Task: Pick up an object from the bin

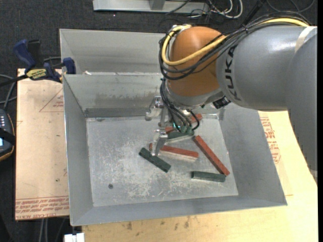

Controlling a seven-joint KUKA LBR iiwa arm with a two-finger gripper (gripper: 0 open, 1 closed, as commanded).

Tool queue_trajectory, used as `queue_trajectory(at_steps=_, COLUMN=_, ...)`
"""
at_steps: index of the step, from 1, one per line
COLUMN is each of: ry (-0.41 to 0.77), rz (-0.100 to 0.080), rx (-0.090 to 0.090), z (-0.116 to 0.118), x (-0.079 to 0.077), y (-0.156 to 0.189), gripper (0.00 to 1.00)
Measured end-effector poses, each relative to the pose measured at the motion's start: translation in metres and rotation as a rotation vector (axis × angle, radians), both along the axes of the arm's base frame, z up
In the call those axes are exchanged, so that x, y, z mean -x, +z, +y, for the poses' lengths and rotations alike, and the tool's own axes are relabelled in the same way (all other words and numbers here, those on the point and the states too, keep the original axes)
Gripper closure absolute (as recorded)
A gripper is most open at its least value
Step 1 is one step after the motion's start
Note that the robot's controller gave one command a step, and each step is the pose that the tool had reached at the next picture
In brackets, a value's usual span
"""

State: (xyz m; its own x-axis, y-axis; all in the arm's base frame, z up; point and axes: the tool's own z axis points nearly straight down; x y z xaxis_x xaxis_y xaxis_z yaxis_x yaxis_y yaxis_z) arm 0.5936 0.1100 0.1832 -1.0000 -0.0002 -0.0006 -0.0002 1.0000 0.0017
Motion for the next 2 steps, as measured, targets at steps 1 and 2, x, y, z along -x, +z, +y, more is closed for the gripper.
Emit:
queue_trajectory(at_steps=1, ry=-0.069, rz=-0.026, rx=-0.010, z=-0.0441, x=0.0155, y=-0.0966, gripper=1.00)
queue_trajectory(at_steps=2, ry=-0.069, rz=-0.026, rx=-0.010, z=-0.0441, x=0.0155, y=-0.0967, gripper=1.00)
